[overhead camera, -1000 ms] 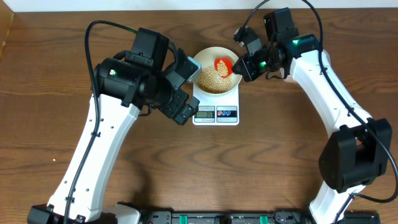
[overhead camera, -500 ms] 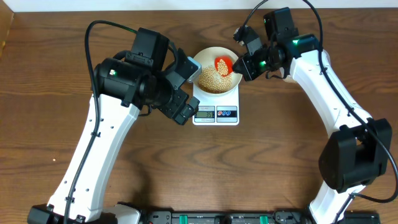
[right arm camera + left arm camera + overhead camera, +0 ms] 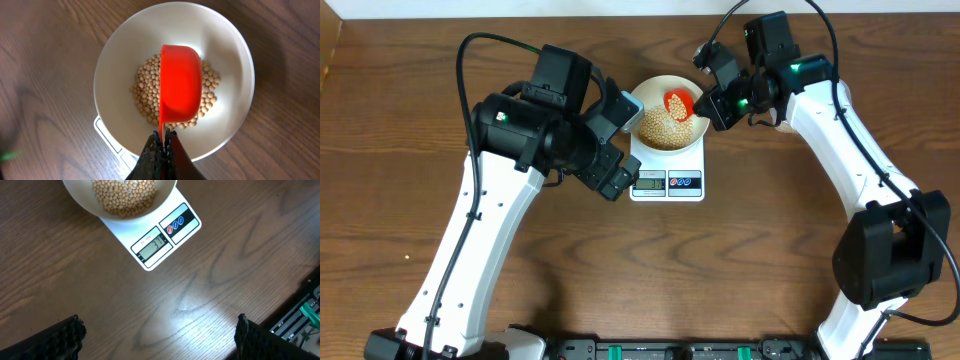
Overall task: Scoop item into bowl and weigh 50g on scale
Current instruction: 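Tilt the scoop over the bowl to pour soybeans in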
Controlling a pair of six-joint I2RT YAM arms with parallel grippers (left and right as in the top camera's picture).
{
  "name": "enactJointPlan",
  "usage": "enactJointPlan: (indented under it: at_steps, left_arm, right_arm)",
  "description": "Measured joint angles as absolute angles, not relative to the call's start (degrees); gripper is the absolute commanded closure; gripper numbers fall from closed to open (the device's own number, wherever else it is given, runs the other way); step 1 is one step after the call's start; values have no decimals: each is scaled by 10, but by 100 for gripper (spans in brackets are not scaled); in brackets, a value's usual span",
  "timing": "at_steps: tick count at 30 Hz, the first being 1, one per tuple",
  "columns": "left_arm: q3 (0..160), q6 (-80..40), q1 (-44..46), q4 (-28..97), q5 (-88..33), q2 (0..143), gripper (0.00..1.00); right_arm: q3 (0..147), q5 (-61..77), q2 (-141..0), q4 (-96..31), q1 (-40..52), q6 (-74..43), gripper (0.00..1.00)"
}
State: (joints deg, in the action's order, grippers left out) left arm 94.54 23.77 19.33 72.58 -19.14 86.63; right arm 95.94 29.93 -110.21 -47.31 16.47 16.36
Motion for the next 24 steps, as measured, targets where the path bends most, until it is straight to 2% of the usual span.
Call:
enactJointPlan:
  at_steps: [24]
  left_arm:
    - [945, 238, 194, 726, -191, 866, 2]
  right_arm:
    - [959, 300, -1102, -473, 165, 202, 99]
